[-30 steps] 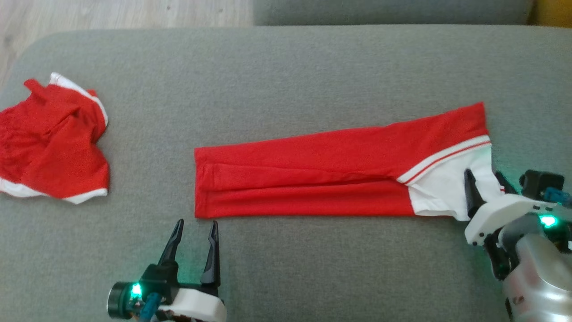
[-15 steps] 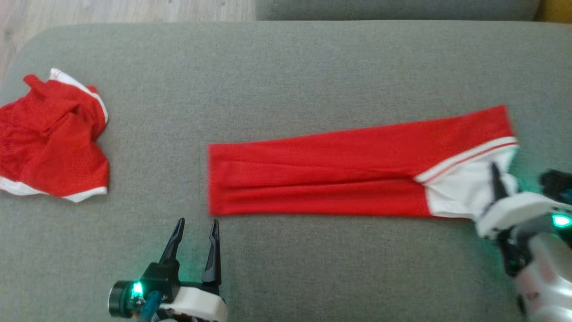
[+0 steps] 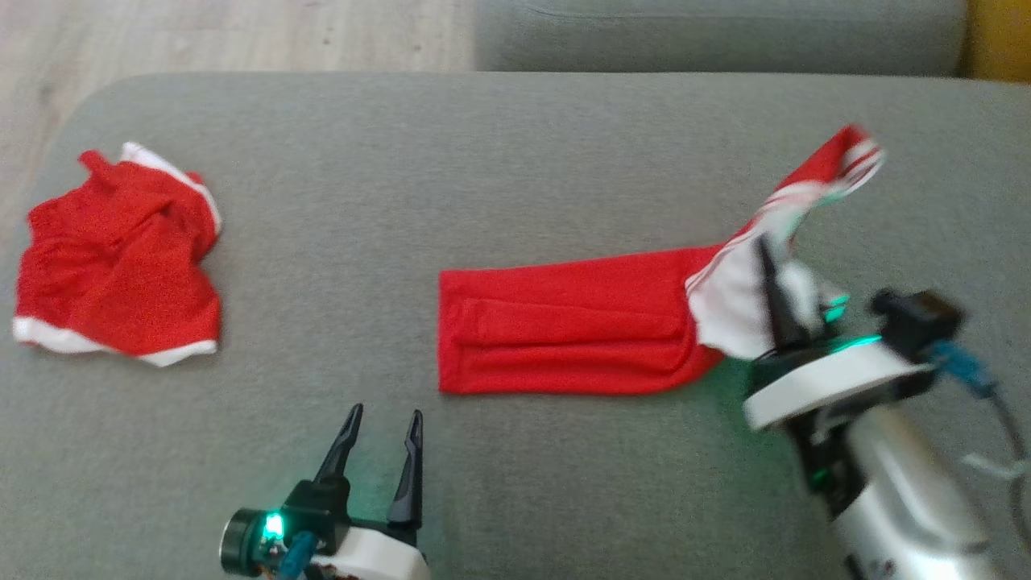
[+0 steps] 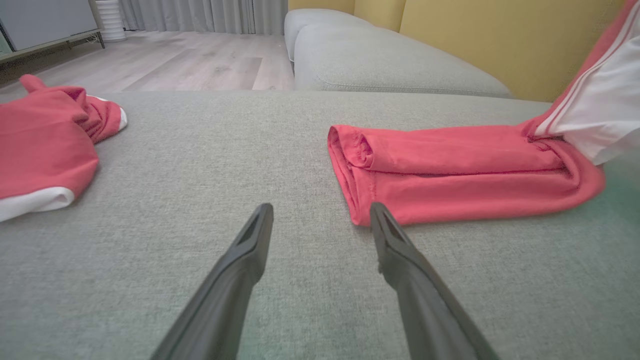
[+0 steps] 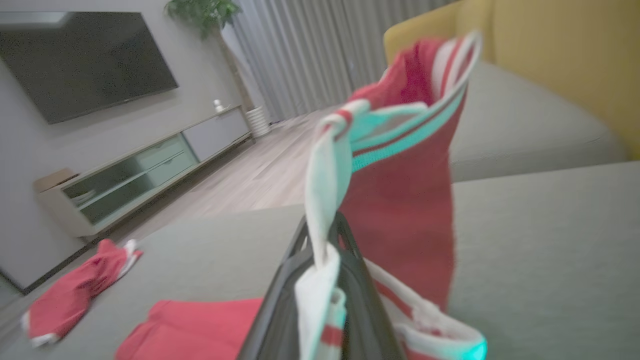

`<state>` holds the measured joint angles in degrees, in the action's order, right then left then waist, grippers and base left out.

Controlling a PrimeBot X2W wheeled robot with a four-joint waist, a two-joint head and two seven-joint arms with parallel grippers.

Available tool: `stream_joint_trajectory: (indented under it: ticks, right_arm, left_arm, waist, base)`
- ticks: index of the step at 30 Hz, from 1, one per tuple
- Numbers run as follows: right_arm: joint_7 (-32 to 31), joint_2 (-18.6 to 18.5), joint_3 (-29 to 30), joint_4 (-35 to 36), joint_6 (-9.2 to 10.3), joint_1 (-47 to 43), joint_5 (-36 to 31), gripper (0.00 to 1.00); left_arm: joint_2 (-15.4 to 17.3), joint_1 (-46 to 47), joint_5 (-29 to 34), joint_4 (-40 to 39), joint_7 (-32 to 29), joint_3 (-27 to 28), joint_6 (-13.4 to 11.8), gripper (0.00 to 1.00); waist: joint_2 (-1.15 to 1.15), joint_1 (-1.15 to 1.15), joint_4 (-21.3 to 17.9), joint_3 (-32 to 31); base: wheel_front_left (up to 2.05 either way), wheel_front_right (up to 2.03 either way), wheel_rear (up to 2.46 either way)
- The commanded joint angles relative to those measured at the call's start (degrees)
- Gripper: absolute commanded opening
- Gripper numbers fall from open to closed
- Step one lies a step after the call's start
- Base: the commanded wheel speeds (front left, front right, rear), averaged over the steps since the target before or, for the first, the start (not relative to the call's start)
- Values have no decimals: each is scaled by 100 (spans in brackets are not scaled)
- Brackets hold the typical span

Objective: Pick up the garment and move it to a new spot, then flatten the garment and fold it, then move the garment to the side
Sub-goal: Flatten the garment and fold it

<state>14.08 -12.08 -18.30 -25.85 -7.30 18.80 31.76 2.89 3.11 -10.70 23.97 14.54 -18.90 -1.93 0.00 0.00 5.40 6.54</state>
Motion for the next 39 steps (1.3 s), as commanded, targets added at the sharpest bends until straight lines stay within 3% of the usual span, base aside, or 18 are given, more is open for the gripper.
stream_joint_trajectory:
  ticks: [1,6,13,14,15,16,20,25,31,32,34,39]
  right_arm:
    - [-64,83,-317,298,-19,18,110,0]
    - [-291,293,-889,419,-19,-91,287,0]
    - [-346,535,-1011,-200,-19,105,132,0]
    - [-343,574,-1014,-293,-19,137,123,4]
    - [-327,612,-1017,-366,-19,171,118,47]
    - [-322,642,-1037,-434,-19,201,105,100]
    - [-183,727,-1070,-550,-19,265,113,100]
    - [43,704,-766,-449,-19,181,-26,100]
    - [88,670,212,-239,-19,-156,-639,100]
    - [89,707,666,-112,-19,-375,-953,100]
    - [90,755,1044,-9,-19,-601,-1245,100]
    - [91,841,1546,173,-19,-1008,-1740,100]
  left_arm:
    - [-1,72,-36,-119,46,107,25,100]
    - [-1,23,-36,-79,46,-68,54,100]
    - [-2,-114,-21,2,46,-166,85,100]
    - [-2,-130,-18,3,46,-163,86,100]
    - [-2,-144,-14,1,46,-153,84,100]
    - [-2,-153,-14,-5,46,-136,79,100]
    - [-2,-154,16,-28,46,-32,75,100]
    - [-2,-97,61,-130,46,134,66,100]
    - [-2,9,78,-197,46,263,49,100]
    - [-2,51,83,-204,46,294,52,100]
    - [-2,75,84,-204,46,328,46,100]
    - [-2,49,73,-208,46,431,3,100]
  waist:
    - [0,0,204,-58]
    - [0,0,745,-103]
    - [0,0,1469,-129]
    - [0,0,1539,-129]
    - [0,0,1589,-123]
    - [0,0,1623,-119]
    - [0,0,1600,-145]
    - [0,0,1237,-236]
    - [0,0,770,-358]
    - [0,0,608,-405]
    - [0,0,463,-451]
    - [0,0,221,-550]
  base:
    - [0,0,0]
    - [0,0,0]
    - [0,0,0]
    - [0,0,0]
    - [0,0,0]
    - [0,0,0]
    - [0,0,0]
    - [0,0,0]
    - [0,0,0]
    - [0,0,0]
    - [0,0,0]
    - [0,0,0]
